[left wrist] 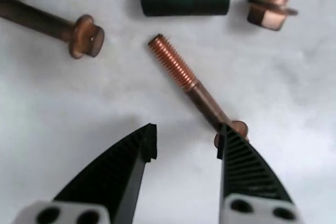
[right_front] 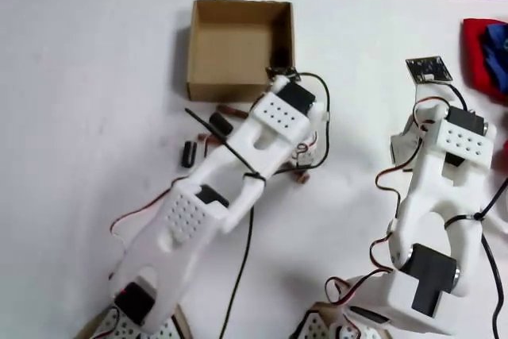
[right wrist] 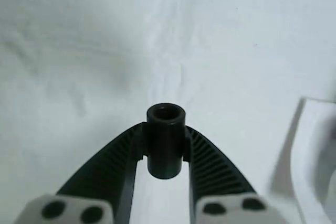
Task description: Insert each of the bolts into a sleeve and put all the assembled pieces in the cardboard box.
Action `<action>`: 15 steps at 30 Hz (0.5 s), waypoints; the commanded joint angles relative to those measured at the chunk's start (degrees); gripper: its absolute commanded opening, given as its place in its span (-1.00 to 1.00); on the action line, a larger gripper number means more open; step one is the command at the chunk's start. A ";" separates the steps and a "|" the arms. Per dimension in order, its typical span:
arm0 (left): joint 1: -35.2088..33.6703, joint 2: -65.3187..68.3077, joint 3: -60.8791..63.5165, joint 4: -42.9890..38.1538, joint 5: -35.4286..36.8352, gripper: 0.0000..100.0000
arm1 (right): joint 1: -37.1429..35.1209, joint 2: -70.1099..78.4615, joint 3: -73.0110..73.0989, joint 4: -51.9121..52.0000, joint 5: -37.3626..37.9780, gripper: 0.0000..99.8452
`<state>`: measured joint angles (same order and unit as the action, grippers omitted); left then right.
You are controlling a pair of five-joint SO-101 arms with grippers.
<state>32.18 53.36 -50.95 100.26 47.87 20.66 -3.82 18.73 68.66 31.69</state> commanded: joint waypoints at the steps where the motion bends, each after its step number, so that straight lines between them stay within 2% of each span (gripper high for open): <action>1: -0.09 2.02 -3.91 -0.26 0.26 -0.58 | 0.31 -3.12 -0.35 -0.57 0.44 -0.96; 15: 0.09 8.18 -6.99 0.88 0.00 -0.58 | 0.31 -3.12 -0.35 -0.57 0.44 -0.96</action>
<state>32.09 61.01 -57.19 100.26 48.04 20.66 -3.82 18.73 68.66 31.69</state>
